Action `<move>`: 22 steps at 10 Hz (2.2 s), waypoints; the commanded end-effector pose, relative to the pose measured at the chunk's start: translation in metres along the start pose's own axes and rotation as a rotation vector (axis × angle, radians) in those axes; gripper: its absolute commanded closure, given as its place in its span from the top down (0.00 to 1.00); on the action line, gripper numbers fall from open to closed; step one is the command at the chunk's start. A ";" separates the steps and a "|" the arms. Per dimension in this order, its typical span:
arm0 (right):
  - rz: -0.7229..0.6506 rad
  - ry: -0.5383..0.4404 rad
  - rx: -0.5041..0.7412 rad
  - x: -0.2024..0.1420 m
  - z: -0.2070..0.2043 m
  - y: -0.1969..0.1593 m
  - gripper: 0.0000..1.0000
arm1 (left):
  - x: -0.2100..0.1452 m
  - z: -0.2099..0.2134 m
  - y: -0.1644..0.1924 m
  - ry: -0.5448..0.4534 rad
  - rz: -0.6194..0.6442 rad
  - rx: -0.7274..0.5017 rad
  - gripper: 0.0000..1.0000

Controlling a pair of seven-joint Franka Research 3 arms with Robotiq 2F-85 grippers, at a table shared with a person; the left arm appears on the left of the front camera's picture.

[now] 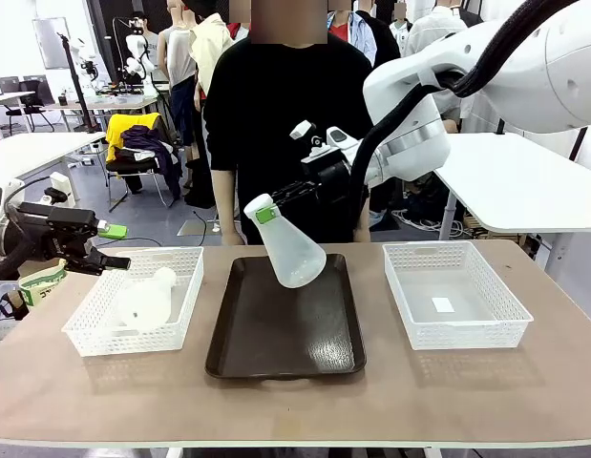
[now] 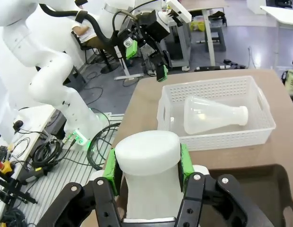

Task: Prepare the laboratory tools.
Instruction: Place the picked Big flask upright in the Handle tray as instructed by the person.

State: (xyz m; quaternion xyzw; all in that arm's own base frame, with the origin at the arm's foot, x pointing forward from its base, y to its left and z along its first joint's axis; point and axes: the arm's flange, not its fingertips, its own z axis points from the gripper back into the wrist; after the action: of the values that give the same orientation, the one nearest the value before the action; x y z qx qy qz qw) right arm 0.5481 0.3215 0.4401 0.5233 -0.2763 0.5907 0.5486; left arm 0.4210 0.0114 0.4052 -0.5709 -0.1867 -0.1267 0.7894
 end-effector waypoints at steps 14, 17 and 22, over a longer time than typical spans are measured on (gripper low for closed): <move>0.331 -0.434 -0.185 -0.118 0.011 -0.087 0.00 | 0.000 0.001 -0.001 -0.006 -0.005 -0.009 1.00; 0.300 -0.443 -0.200 -0.128 0.010 -0.098 0.00 | 0.000 0.001 -0.001 -0.006 -0.005 -0.009 1.00; 0.226 -0.489 -0.212 -0.145 0.012 -0.108 0.13 | 0.000 0.001 -0.001 -0.006 -0.005 -0.009 1.00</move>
State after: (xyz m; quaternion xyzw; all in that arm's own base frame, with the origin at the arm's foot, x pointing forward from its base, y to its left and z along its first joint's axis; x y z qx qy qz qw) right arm 0.6225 0.2836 0.2830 0.5399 -0.5134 0.4944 0.4477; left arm 0.4210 0.0115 0.4051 -0.5709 -0.1867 -0.1265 0.7895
